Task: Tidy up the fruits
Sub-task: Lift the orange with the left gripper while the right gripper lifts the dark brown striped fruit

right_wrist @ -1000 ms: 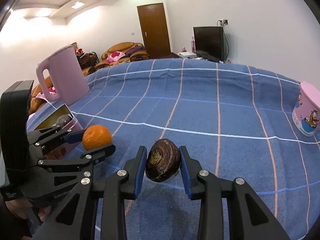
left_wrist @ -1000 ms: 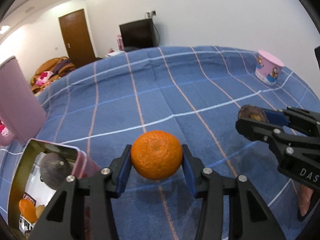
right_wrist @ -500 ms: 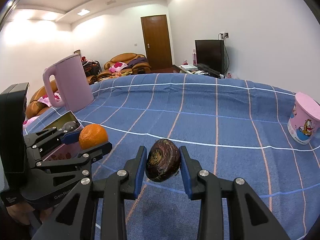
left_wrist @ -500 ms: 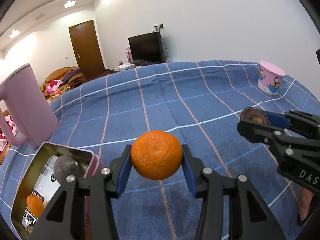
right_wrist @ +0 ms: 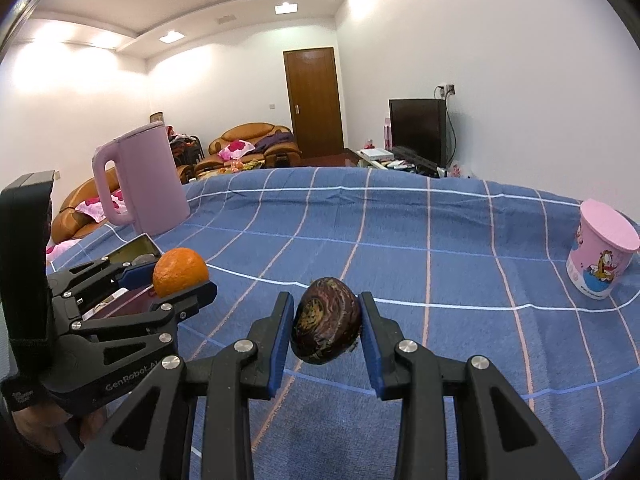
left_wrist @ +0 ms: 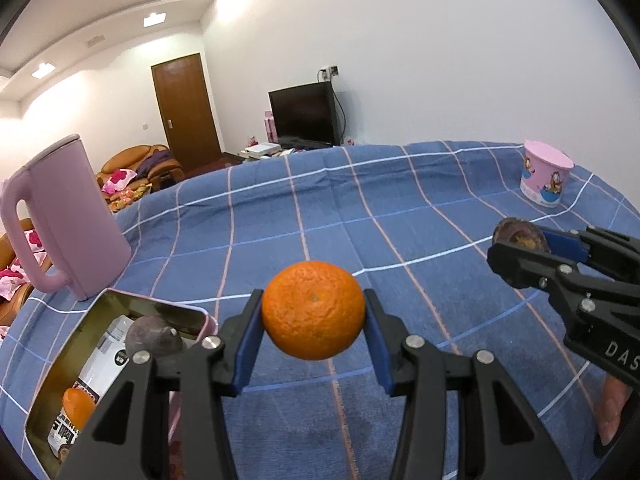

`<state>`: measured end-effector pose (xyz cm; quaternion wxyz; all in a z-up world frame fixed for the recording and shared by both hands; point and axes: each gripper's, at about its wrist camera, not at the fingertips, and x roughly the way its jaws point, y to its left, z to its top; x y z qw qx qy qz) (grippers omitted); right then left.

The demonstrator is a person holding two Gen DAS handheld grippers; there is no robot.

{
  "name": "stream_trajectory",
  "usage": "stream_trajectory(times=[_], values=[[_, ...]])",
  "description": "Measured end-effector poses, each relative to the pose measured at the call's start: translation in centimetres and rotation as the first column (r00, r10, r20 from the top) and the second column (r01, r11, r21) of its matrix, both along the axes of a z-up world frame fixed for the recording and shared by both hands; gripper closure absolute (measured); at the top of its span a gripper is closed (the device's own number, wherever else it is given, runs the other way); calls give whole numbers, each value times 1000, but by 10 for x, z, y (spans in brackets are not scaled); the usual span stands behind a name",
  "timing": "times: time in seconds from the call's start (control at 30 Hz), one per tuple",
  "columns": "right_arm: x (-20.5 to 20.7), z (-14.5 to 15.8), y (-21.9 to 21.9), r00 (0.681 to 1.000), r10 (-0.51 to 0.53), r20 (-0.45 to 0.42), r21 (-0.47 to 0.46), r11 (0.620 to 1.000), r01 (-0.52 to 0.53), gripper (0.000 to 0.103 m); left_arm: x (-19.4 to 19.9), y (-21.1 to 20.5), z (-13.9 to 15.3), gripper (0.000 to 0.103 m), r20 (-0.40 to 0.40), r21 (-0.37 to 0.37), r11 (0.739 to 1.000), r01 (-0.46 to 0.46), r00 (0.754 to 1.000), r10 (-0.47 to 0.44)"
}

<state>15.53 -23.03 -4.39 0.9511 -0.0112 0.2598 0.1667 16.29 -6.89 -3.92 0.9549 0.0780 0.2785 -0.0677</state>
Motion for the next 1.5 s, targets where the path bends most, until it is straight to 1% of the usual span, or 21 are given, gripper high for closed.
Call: stream_trajectory(times=[0.43, 0.7, 1.13, 1.5], values=[[-10, 5, -1, 998, -5, 59, -1, 1000, 5, 68, -9, 4, 5, 54, 55, -11, 1000, -24, 998, 25], [-15, 6, -2, 996, -11, 87, -3, 1000, 11, 68, -14, 2, 7, 54, 85, -2, 1000, -31, 996, 31], [-21, 9, 1, 992, -20, 127, -11, 1000, 21, 68, -24, -1, 11, 54, 138, 12, 999, -29, 990, 28], [-29, 12, 1, 986, -26, 162, -11, 1000, 28, 68, -32, 0, 14, 54, 171, 3, 1000, -30, 985, 30]])
